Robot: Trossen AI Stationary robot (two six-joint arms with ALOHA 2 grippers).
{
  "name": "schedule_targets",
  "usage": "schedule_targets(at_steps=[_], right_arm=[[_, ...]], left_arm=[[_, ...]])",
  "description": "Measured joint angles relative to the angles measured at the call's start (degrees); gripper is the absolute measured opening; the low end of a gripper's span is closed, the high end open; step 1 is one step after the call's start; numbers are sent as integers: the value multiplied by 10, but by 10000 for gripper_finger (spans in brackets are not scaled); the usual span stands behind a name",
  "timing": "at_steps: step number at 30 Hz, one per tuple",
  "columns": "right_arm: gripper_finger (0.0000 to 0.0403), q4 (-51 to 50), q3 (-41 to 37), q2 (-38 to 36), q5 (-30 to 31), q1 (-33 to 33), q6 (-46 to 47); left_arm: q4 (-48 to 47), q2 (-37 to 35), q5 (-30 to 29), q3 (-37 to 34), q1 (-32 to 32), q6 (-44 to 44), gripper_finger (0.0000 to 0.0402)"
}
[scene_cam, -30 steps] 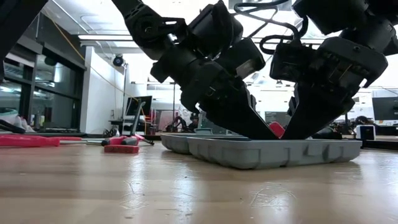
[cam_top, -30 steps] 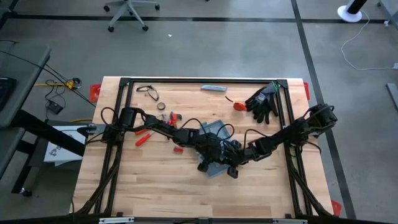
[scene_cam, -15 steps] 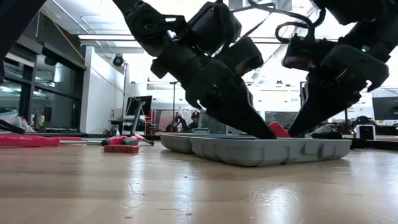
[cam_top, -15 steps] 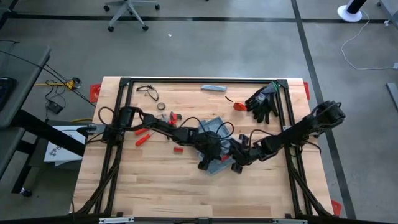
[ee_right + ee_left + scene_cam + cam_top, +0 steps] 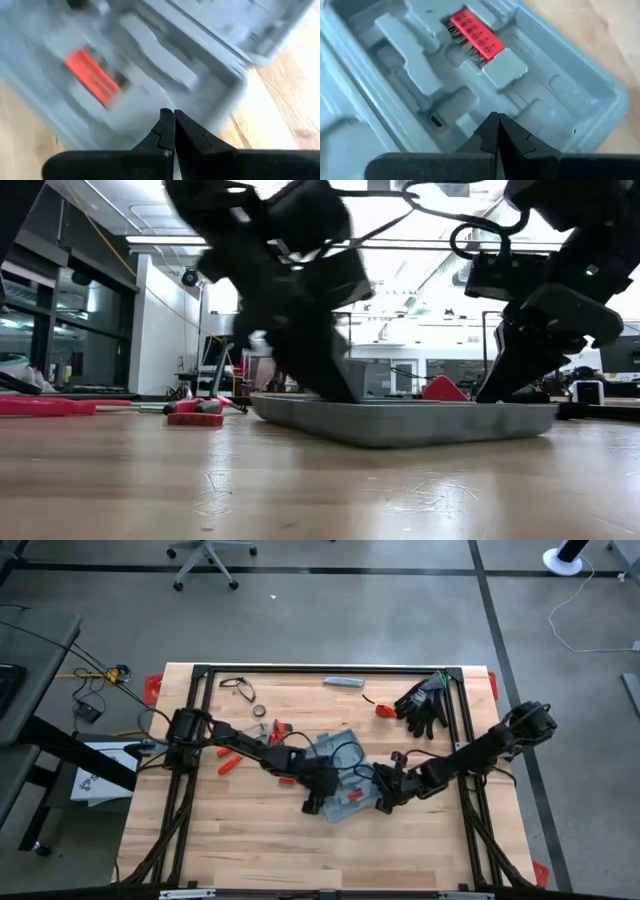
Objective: Prefit tool cases
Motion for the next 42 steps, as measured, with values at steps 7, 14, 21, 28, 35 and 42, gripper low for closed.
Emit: schedule_targets(at_steps=[7, 14, 21, 28, 35, 42], right_arm=[[0, 25, -20, -1, 16, 4, 2], [0, 50, -26, -1, 8, 3, 23], [0, 62, -26, -1, 13, 4, 47], [0, 79, -26, 1, 0, 4, 67], [0, 108, -25, 27, -22, 4, 101], [0, 176, -24, 45, -36, 5, 79]], left_arm=[[95, -98, -68, -125, -32, -74, 0], [95, -205, -97, -194, -68, -140, 0], [113, -174, -85, -228, -86, -212, 0], [222, -90, -96, -228, -65, -203, 0], [228, -82, -89, -220, -30, -161, 0], [218, -91, -153, -221, 4, -131, 0]])
